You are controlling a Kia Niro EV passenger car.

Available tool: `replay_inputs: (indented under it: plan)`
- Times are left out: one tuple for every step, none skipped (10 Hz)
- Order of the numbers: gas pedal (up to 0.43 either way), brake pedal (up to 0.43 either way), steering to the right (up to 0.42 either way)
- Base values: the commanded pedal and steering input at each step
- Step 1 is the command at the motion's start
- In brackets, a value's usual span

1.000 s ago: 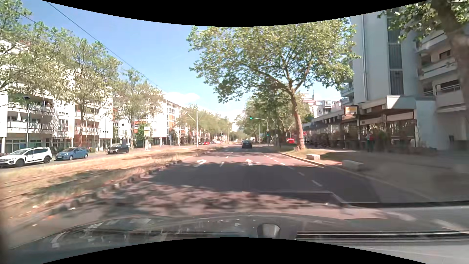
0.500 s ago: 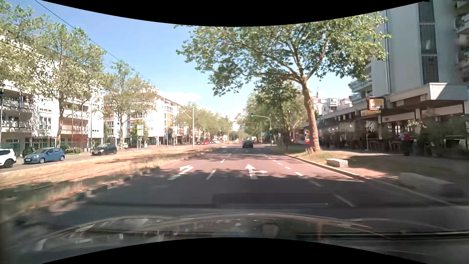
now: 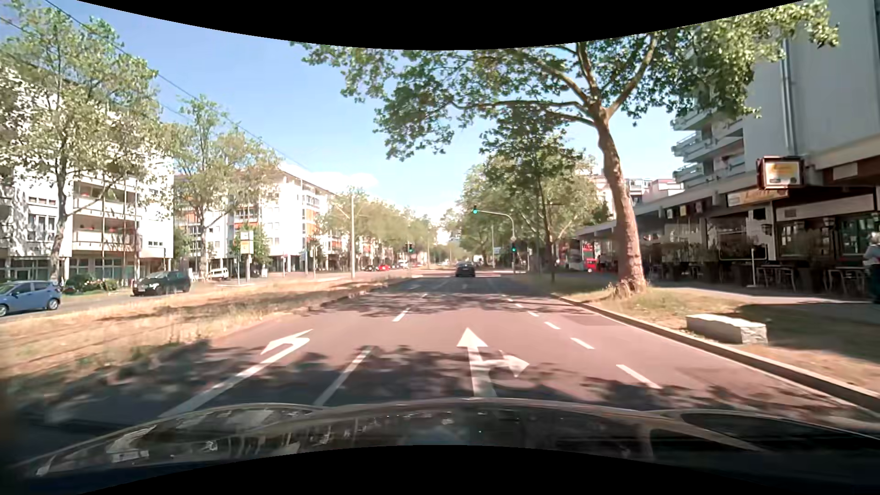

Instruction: Follow the waypoints while adhering to traffic rules and regulations

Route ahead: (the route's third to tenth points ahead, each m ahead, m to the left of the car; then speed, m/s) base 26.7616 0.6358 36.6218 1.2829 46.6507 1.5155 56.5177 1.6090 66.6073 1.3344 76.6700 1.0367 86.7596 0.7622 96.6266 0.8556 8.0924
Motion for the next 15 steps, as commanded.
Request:
replay_inputs:
  plan:
    - [0.118,0.0,-0.005]
    - [0.118,0.0,-0.006]
    - [0.118,0.0,-0.005]
    - [0.118,0.0,-0.005]
    - [0.118,0.0,-0.004]
    - [0.118,0.0,-0.004]
    - [0.118,0.0,-0.003]
    - [0.118,0.0,-0.003]
    - [0.118,0.0,-0.003]
    - [0.118,0.0,-0.003]
    - [0.118,0.0,-0.003]
    - [0.118,0.0,-0.003]
    - [0.118,0.0,-0.002]
    - [0.118,0.0,-0.001]
    - [0.118,0.0,-0.001]
